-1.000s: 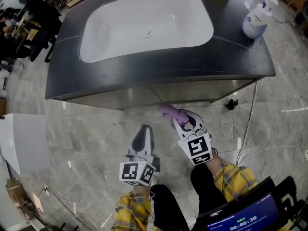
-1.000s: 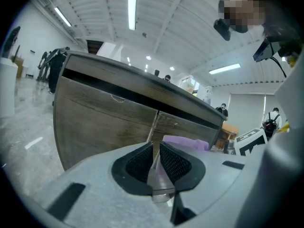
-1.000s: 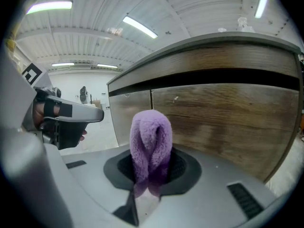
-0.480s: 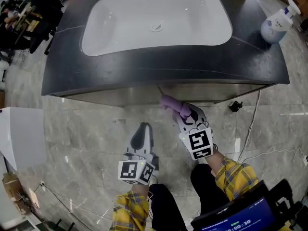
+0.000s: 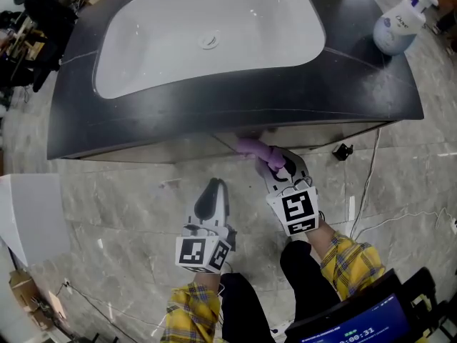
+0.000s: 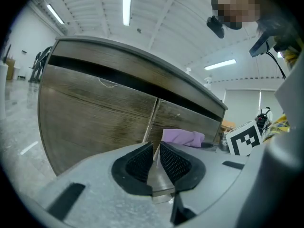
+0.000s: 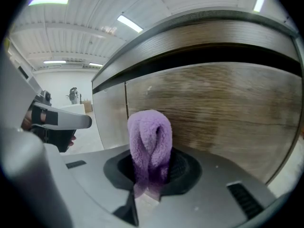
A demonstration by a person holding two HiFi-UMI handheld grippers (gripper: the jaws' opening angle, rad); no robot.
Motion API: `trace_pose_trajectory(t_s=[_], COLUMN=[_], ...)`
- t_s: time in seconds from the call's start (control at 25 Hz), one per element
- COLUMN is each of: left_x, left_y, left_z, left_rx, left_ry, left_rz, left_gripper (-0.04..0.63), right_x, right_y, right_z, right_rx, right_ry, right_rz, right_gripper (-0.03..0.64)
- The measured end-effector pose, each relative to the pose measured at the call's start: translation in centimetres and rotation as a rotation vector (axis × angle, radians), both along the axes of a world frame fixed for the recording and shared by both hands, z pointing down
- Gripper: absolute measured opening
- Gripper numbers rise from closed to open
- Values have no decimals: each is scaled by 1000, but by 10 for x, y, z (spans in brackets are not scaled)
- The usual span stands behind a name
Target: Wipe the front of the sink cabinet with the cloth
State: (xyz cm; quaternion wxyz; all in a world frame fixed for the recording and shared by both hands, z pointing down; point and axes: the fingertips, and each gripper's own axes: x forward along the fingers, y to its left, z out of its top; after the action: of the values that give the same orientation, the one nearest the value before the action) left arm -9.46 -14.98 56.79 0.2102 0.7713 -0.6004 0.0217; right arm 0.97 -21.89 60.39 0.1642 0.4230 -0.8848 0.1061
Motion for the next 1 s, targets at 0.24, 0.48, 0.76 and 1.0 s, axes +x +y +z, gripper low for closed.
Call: trace_pose_trajectory(t_s=[0.24, 0.48, 0.76, 1.0], left_x=[27, 69, 118, 159], left_y=[-13, -25, -42, -54], left_z=[-4, -9, -11, -12], left_rx=[3, 3, 7, 12], left_ry=[-1, -2, 2, -4], left_rz=[30, 105, 154, 200], left_gripper=[39, 38, 39, 39], right_x=[36, 86, 139, 185], right_y=[-3, -9, -13, -19], right_z=[-3, -5, -1, 1], right_rx=[-7, -11, -20, -24], right_ry=[-5, 6, -2, 3], right_rz=[43, 119, 186, 235], right_gripper=[67, 67, 67, 67])
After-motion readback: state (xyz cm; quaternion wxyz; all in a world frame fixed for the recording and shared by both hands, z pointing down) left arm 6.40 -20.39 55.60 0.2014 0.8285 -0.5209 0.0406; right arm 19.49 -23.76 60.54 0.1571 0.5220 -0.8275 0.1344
